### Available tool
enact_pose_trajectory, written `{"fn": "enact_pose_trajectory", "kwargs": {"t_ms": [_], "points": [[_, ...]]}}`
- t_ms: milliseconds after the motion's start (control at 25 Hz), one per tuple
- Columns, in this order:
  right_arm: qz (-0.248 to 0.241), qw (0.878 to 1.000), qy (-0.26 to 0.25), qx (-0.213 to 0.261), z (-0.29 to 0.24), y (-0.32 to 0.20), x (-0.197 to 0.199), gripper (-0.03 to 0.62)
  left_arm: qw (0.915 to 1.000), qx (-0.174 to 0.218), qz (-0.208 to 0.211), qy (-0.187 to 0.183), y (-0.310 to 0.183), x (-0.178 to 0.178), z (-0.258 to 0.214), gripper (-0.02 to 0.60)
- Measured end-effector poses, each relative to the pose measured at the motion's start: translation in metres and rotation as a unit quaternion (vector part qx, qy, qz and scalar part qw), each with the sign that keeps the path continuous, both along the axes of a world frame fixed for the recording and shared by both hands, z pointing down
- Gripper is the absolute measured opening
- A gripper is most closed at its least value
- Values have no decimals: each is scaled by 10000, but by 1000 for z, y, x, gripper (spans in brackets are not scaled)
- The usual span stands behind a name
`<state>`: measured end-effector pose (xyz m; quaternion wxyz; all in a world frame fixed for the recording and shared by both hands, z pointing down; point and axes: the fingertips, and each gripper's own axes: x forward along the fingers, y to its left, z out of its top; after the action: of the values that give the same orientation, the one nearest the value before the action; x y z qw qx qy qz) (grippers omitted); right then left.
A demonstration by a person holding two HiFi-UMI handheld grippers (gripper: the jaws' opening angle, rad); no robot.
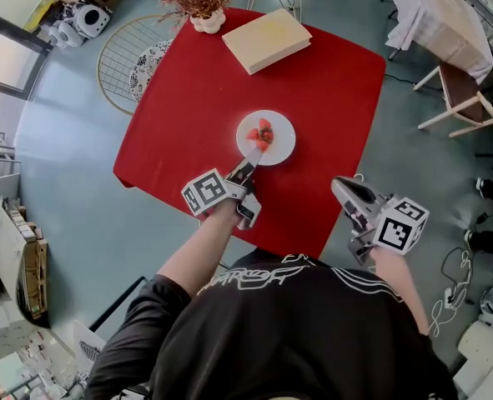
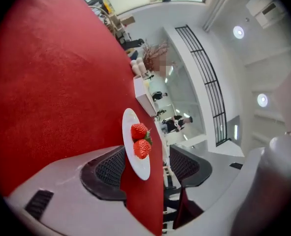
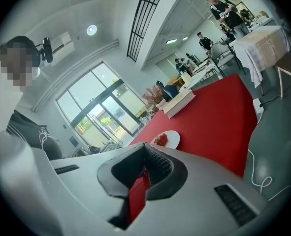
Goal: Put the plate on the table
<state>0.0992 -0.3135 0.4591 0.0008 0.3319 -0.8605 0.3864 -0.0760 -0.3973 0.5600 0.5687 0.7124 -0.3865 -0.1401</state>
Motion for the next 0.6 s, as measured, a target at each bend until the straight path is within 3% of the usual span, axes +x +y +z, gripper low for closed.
{"fn": "enact_pose_trajectory", "kwargs": {"t_ms": [240, 480, 600], "points": [[-23, 10000, -74, -33, 2, 2, 0, 8, 9908, 335, 694, -1111, 6, 8, 1, 290], [-96, 9999, -84, -78, 4, 6, 1, 8, 9686, 422, 1385, -2020, 15, 16, 9, 293], [-174, 9997, -102, -129, 5, 9, 1, 8, 9516, 494, 1710, -2505, 21, 18, 14, 293]]}}
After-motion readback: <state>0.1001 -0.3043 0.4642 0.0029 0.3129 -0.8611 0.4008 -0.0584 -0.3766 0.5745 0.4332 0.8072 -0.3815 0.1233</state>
